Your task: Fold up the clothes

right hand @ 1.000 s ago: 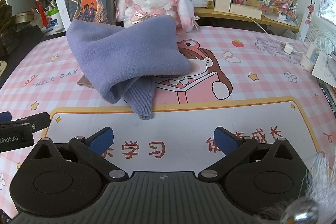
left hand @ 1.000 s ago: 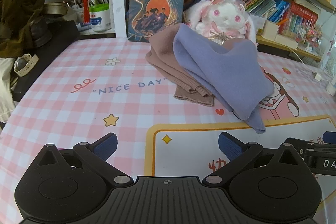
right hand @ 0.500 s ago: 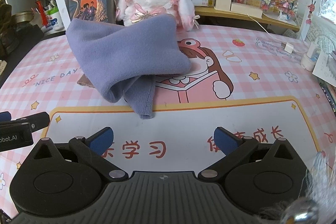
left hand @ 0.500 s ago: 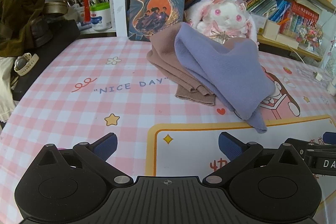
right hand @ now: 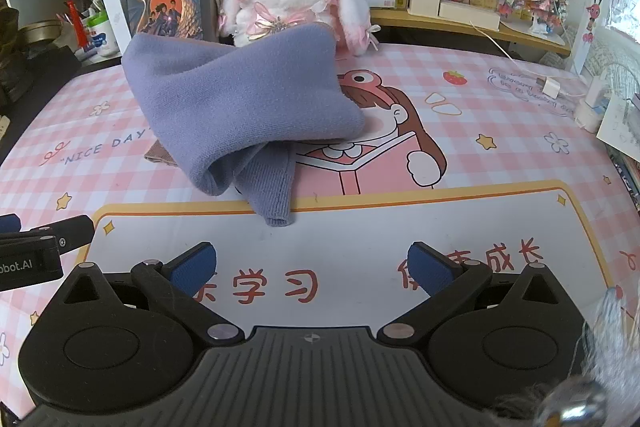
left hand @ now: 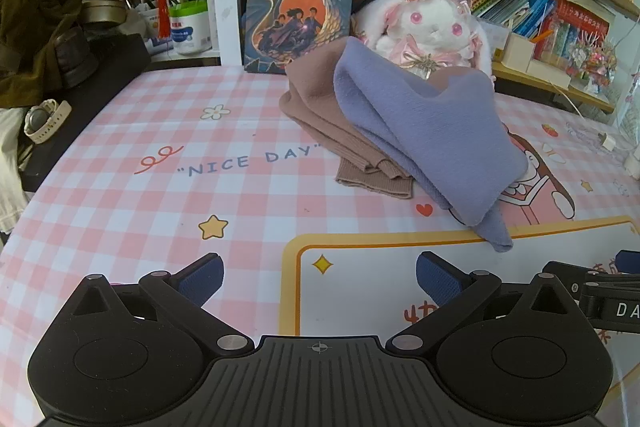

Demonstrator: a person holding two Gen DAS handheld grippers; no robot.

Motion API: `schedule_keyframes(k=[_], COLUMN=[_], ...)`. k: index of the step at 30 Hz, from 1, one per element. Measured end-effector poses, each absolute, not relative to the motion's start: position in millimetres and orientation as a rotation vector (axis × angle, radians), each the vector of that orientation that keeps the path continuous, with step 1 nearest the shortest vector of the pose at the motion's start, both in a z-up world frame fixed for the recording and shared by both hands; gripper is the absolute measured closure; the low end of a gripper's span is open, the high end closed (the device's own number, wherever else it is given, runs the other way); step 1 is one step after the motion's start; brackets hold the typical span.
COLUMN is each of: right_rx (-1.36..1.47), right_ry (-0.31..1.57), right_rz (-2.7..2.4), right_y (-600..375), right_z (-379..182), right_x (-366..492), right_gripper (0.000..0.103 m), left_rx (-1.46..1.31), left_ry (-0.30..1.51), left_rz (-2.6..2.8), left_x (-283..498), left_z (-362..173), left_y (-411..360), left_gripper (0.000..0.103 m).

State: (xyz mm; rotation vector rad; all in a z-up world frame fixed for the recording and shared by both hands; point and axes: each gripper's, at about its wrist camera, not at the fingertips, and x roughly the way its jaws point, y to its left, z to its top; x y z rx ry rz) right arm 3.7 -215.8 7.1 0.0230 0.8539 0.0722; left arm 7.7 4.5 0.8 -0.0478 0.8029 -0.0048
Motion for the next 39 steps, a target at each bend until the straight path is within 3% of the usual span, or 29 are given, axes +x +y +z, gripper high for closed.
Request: schedule_keyframes(k=[39], right_rx=[0.039], right_ry=[0.897], right_rz=[0.079], right_y=[-217], right_z=[-3], right_x=[21], right_gripper=[0.000], left_rx=[-0.040], left_ry=[0.829], left_rz=[-0.037], left_x=[23], left_z=[-3], left_y=[1], left_gripper=[0.000])
